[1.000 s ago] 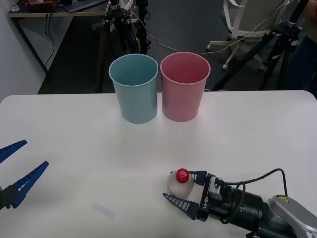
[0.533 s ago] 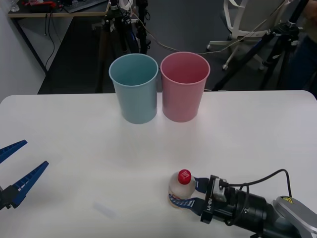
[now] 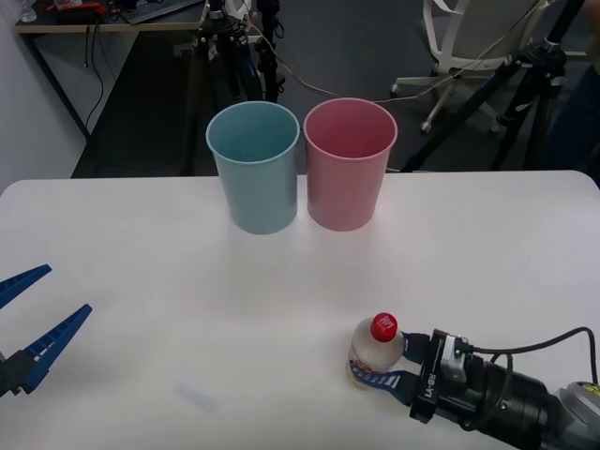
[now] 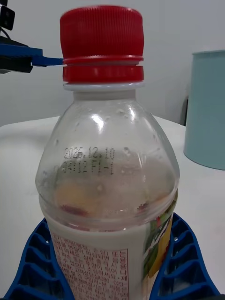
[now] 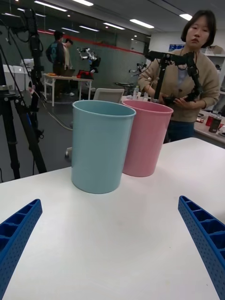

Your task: Grasp the object on the table and drop it into the matching bin: aluminum can to the light blue bin, PET bottle to the pink bin.

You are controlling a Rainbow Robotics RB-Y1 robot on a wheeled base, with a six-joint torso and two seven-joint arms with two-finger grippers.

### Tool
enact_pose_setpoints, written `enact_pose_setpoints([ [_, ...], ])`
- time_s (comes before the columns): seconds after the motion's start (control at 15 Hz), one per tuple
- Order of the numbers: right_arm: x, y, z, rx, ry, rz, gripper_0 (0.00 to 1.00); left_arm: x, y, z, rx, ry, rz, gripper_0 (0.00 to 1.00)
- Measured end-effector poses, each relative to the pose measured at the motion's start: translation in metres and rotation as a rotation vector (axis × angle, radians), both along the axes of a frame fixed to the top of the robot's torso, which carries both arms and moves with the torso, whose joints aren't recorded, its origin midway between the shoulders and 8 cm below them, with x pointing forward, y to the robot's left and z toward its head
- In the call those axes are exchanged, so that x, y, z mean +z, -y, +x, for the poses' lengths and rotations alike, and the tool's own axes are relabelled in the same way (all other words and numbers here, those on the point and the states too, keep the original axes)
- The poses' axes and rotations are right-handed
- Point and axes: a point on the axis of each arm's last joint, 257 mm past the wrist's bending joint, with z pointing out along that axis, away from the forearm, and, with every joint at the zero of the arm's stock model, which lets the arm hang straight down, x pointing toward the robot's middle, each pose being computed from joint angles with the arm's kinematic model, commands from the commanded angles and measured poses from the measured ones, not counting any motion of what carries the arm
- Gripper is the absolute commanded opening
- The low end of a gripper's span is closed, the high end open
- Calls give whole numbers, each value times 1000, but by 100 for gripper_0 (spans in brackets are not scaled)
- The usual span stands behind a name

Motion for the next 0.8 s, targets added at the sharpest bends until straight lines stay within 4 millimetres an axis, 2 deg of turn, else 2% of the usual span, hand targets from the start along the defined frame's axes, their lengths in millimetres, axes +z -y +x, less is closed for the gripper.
enact_pose_setpoints([
  [0.4, 10, 49, 25, -162, 5, -5, 0, 0, 0, 0, 0, 0, 0, 100],
  [0.8, 35, 103, 53, -373, 7, 18, 0, 0, 0, 0, 0, 0, 0, 100],
])
